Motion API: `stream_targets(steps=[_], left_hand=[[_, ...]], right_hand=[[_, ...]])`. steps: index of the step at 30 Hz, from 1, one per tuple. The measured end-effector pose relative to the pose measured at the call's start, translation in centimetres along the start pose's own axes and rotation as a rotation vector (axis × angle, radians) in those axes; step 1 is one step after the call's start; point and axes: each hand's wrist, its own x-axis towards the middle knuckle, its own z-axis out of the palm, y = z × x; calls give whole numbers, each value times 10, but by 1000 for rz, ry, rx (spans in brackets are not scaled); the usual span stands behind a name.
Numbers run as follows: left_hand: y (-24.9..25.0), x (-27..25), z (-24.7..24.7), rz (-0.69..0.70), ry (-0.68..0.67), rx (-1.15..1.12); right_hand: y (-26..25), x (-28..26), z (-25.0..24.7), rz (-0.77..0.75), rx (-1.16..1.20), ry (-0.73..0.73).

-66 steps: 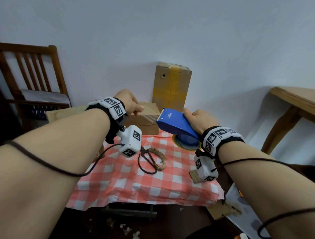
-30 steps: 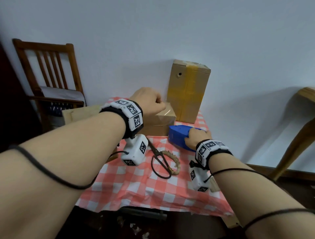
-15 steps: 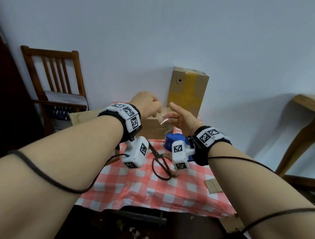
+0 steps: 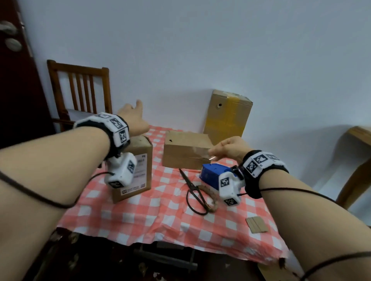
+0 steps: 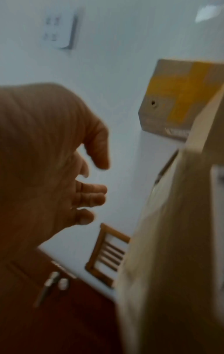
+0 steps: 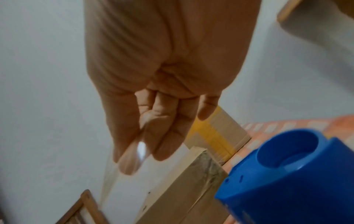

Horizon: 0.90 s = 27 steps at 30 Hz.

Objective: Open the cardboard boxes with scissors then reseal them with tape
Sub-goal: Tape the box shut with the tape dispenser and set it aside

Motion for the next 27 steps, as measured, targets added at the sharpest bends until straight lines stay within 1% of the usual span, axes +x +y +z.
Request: stream_targets(steps=[3, 5, 7, 9, 11, 14, 16, 18, 23, 27], left_hand=[[-20, -3, 3, 7, -171, 180], [-24, -7, 15, -14, -244, 212], [-32, -5, 25, -31, -244, 222], [-41, -3, 27, -45, -215, 190], [-45, -2, 24, -19, -201, 147], [-45, -3, 19, 81, -232, 134], [-46, -3, 19, 144, -221, 130], [-46, -4, 21, 176, -213, 119], [-53, -2, 24, 187, -253, 58], [-53, -2, 24, 196, -259, 36]], right_hand=[[-5, 0, 1, 34, 65, -27], [-12, 3, 10, 25, 55, -50], [-19, 7, 18, 11, 28, -68], [-24, 9, 25, 8, -9, -74], [-31, 12, 32, 16, 2, -68], [-46, 22, 45, 16, 21, -58], [-58, 28, 56, -2, -4, -82], [-69, 30, 69, -11, -7, -109], [-82, 38, 98, -1, -52, -157], [-88, 48, 115, 2, -82, -181]])
